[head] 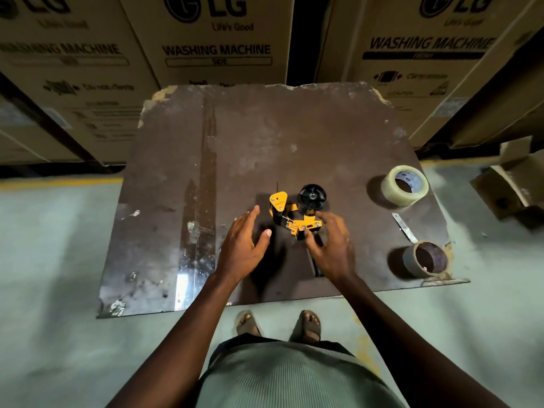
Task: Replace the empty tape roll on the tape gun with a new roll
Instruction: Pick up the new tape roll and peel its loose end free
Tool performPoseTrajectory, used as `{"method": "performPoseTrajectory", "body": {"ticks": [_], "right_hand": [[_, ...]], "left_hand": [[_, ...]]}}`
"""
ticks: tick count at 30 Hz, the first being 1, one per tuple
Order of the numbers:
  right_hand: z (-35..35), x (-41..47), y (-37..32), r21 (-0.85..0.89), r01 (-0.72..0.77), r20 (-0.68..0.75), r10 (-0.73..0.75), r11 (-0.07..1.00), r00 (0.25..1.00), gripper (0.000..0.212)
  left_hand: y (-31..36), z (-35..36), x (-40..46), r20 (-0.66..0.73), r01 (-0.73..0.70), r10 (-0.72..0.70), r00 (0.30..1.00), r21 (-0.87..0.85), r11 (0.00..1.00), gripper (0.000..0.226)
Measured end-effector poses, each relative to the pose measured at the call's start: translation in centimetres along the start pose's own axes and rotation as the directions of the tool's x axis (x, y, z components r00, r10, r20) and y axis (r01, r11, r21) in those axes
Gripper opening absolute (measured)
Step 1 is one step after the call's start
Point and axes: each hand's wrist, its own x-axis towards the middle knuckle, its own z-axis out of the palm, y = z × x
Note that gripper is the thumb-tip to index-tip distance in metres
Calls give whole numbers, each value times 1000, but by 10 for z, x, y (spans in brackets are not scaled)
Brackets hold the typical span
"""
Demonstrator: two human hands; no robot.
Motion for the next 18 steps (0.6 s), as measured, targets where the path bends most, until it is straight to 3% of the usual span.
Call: {"method": "performPoseTrajectory", "body": {"ticks": [12, 15, 18], "right_hand": [[25, 30, -11, -206, -27, 112, 51, 978, 992, 39], [27, 33, -10, -254, -20, 130, 54, 967, 990, 45], [28, 21, -7, -316, -143, 50, 167, 938, 985, 65]], "left_hand": [[-3, 12, 17, 90, 13, -1, 996, -131, 991, 54], [-1, 15, 20, 80, 40, -27, 996, -161, 986, 51], [0, 18, 22, 66, 55, -45, 997, -163, 985, 50]]}}
